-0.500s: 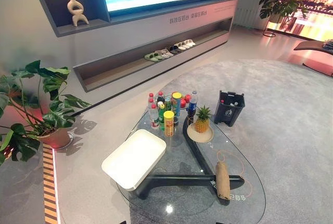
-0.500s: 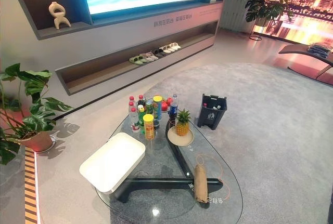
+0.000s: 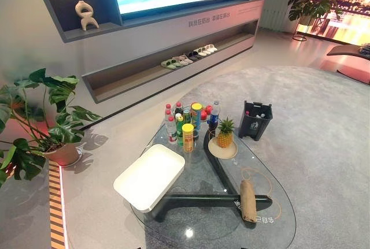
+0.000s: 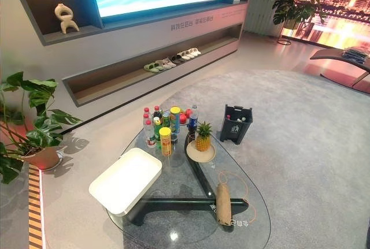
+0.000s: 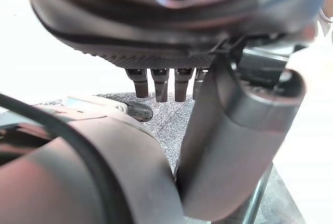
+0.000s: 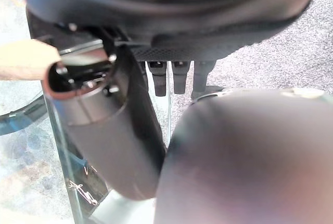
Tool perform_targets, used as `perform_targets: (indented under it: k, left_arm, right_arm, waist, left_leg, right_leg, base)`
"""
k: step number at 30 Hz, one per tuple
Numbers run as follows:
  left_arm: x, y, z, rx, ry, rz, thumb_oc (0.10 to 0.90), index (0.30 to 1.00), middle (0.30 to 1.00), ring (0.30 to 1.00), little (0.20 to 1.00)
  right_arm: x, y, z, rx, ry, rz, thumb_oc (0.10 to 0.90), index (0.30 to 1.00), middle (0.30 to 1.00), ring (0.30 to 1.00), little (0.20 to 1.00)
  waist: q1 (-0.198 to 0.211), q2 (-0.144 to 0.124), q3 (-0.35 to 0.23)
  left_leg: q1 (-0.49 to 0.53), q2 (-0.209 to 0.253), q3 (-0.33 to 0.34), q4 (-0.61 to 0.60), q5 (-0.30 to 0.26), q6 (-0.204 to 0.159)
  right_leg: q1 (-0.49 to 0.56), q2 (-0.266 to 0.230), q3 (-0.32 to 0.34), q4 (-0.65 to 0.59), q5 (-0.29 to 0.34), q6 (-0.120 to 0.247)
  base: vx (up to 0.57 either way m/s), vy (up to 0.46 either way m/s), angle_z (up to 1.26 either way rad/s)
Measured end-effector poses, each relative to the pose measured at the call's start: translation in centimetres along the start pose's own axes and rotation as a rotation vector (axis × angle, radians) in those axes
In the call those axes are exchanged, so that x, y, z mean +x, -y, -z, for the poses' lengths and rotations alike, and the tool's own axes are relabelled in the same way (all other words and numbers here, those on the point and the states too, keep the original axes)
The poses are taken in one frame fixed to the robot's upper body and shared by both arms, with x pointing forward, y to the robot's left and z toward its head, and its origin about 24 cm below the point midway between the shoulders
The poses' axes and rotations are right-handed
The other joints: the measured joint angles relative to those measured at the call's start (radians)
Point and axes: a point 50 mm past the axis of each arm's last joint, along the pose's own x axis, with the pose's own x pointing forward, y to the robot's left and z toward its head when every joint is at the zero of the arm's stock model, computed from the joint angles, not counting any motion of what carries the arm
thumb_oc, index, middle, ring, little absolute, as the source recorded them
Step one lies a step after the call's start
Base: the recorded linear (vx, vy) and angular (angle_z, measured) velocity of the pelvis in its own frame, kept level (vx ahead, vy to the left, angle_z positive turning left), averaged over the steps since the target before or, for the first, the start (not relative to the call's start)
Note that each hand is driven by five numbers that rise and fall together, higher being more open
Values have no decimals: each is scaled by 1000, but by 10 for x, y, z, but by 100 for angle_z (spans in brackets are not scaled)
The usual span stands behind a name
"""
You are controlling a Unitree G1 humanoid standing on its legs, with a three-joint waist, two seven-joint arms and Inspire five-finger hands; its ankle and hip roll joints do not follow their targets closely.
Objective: Wipe the table with a cloth and put it in the basket.
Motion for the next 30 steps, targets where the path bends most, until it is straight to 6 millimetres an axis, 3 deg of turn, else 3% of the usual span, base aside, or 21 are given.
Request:
perform_targets:
  k: [21,27,30]
  left_arm:
    - [0,2,-3,3,9,2,800,900,900,900,900]
    - [1,5,-15,7,52,4,800,900,900,900,900]
    - [1,12,-38,16,130,21,800,900,900,900,900]
  right_arm:
    - [-1,3,-9,-4,91,51,800,900,900,900,900]
    - [-4,-2,-31,-5,206,62,800,900,900,900,900]
    - [-14,-13,-71,-3,383,66,800,900,900,900,900]
  waist:
    - [0,0,17]
    - [-1,-3,75]
    - [-7,-10,137]
  left_leg:
    - [-20,3,5,0,0,0]
    - [-74,6,17,22,0,0]
    - [-165,10,18,75,-1,2]
  right_leg:
    - [-25,1,4,4,0,0]
    - [-81,8,9,23,6,1]
    - [-161,8,9,65,12,1]
  base:
    - [-2,-5,0]
    - [-96,-35,-5]
    - [-181,-17,-3]
